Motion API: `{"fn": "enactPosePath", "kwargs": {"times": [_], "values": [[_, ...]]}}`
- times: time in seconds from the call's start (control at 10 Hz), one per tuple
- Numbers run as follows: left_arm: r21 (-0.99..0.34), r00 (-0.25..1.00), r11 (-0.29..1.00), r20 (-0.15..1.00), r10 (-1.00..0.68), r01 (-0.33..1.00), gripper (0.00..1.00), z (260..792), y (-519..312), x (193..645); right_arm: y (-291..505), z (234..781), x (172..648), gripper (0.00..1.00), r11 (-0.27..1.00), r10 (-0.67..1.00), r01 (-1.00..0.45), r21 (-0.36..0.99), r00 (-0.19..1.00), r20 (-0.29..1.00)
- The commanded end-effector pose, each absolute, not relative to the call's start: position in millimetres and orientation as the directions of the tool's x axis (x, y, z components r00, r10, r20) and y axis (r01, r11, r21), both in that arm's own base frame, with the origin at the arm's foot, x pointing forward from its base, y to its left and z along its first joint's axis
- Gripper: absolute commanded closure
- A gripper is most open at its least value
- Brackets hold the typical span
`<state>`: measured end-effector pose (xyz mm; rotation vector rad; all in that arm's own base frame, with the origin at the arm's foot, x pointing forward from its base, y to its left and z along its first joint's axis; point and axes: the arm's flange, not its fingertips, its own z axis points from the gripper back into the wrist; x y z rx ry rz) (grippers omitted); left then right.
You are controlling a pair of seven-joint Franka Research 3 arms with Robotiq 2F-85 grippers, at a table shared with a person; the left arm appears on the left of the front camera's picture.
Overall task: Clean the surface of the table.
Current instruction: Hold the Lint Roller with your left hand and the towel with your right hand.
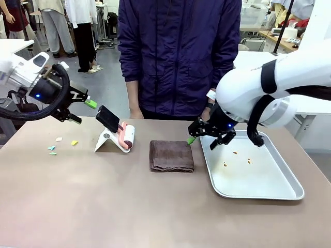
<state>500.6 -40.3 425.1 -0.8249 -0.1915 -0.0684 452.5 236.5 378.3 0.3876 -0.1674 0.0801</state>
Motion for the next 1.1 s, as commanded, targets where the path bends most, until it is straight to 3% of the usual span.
{"fn": "enactPosePath", "kwargs": {"times": [0.0,0.5,0.8,1.0], "values": [[-0.723,0.987,0.685,0.156,0.040,0.086,0.00,420,-50,527,271,376,478,0.00,0.939,0.083,-0.133,0.316,0.983,0.166],[-0.728,0.997,0.686,0.070,0.043,0.022,0.00,399,-57,567,318,353,495,0.00,0.959,0.179,-0.195,0.206,0.979,0.093],[-0.733,0.998,0.679,0.053,0.016,0.028,0.00,392,-62,578,324,334,499,0.00,0.990,0.077,-0.086,0.111,0.993,0.085],[-0.735,0.999,0.677,0.049,0.005,0.033,0.00,390,-66,580,318,321,507,0.00,0.988,0.019,-0.035,0.150,0.994,0.104]]}}
